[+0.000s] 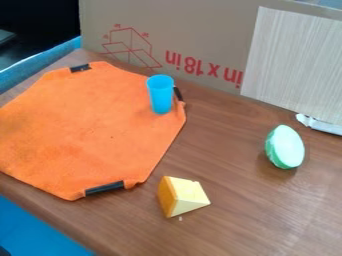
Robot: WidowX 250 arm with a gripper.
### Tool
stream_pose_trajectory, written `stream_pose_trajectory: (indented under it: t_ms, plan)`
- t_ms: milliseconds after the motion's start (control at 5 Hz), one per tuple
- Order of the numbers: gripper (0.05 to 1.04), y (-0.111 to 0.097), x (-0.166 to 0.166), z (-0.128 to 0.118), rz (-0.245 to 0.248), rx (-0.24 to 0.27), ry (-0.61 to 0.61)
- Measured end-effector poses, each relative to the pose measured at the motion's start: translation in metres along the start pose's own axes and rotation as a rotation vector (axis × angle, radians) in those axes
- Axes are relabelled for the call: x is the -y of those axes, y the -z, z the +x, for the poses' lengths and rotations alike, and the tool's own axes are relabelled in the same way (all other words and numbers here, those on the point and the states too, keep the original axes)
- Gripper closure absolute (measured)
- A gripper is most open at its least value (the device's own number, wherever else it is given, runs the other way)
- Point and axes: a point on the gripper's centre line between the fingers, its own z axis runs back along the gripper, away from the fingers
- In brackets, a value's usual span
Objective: Fold cloth from bottom left to top right
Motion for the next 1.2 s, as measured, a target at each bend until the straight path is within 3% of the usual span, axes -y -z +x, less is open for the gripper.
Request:
stream_pose_trajectory:
  t_ms: [200, 600, 800, 1000, 1200]
  plan:
    - [0.115, 0.0096, -0.0059, -0.0003, 0.028, -0.003, -0.014]
    - [0.683, 0.0106, -0.004, -0.0023, 0.012, -0.015, -0.031]
    - [0.903, 0.0088, -0.004, 0.0022, 0.013, 0.001, -0.036]
    - [1.019, 0.0088, -0.0023, 0.0034, -0.001, 0.009, -0.03]
    - [1.034, 0.0084, 0.0005, 0.0011, -0.033, -0.002, -0.023]
